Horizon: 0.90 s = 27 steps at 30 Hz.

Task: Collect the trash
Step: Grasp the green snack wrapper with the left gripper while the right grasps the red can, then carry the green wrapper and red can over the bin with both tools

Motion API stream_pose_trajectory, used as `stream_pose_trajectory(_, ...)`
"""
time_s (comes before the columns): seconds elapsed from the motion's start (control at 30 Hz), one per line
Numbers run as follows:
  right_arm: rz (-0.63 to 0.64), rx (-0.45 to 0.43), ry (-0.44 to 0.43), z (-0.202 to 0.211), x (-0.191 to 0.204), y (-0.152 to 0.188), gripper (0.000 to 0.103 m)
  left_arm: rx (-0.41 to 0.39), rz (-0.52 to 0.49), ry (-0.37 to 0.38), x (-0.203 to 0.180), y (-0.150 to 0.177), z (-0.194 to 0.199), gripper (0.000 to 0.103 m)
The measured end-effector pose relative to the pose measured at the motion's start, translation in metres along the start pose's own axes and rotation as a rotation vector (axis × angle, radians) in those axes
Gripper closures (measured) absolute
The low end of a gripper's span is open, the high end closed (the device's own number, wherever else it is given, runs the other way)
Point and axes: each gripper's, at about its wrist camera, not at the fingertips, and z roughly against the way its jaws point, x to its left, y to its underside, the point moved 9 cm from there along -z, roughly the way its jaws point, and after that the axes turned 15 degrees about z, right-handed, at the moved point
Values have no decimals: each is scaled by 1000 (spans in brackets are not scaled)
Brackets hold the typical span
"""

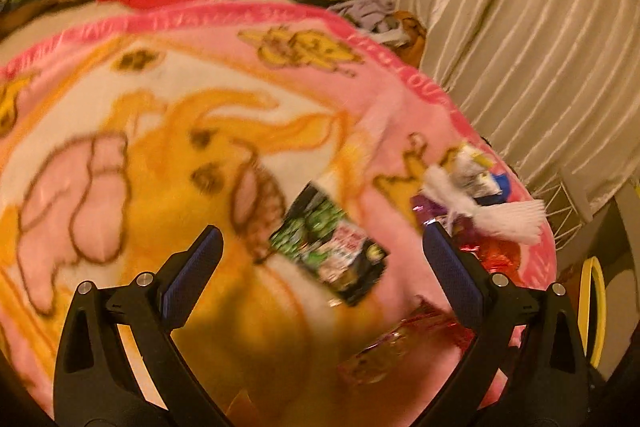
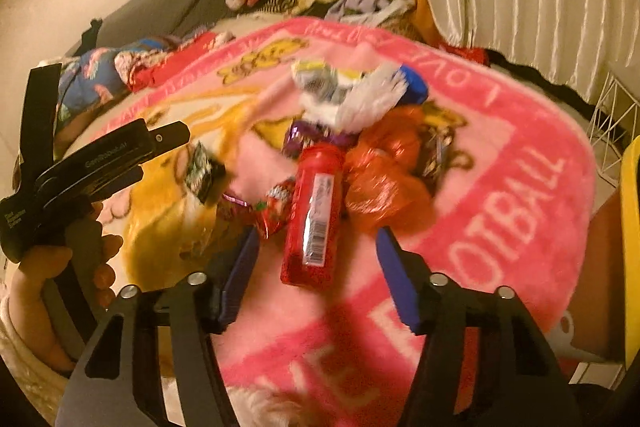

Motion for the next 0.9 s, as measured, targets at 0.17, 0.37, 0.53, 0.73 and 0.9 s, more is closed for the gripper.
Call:
stream_pose_trajectory(0.17, -22, 52, -9, -18, -1, 7, 57, 78, 102, 28, 9, 6, -18, 12)
stream_pose_trajectory(0.37, -25, 90, -37, -29, 3, 13, 73, 153, 167, 48, 1, 19, -35, 31)
stream_pose_trajectory(0.53, -22, 72, -43, -24, 4, 13, 74, 145, 150, 15, 1, 24, -42, 62)
stream_pose_trajectory(0.73, -37, 15, -50, -9, 0, 10, 75, 133, 137, 54, 4, 21, -31, 89)
stream_pose_trajectory(0.9, -34, -63, -56, 14, -4, 6, 75, 105, 88, 94, -7, 18, -16, 93)
